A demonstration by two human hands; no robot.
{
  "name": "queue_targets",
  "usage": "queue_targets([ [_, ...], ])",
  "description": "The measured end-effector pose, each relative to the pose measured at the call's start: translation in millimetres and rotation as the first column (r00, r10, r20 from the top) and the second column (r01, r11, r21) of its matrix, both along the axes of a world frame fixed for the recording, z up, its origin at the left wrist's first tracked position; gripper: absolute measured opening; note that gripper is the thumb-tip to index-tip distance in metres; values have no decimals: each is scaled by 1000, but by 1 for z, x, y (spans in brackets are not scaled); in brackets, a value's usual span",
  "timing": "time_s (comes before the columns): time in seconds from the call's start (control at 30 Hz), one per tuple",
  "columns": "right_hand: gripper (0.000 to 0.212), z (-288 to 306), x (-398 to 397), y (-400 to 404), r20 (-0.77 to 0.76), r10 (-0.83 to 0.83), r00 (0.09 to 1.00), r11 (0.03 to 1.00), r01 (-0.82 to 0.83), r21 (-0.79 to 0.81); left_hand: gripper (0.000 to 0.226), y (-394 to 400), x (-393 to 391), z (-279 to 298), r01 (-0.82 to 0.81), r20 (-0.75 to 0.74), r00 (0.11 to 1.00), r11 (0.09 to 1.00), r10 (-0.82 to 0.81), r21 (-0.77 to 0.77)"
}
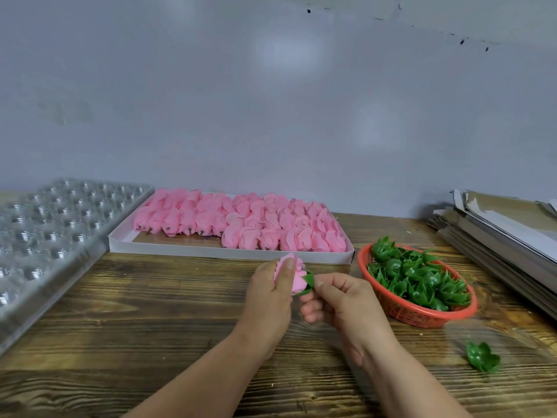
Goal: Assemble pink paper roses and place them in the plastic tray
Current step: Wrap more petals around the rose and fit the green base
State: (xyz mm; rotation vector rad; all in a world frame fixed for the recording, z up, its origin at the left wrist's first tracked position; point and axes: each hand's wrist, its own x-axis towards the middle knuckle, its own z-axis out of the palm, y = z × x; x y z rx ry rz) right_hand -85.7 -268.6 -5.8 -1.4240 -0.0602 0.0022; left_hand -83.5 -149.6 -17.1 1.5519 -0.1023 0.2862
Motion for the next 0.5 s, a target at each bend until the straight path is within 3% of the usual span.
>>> queue_targets([
  [0.2,36,3,-3,-1,131,60,990,979,-33,-202,35,1,1,2,-6,-33,999,1000,6,-6],
  [0.5,33,3,-4,-3,274,88,958,960,-8,-281,41,-5,-1,2,62,-126,989,988,-80,-145],
])
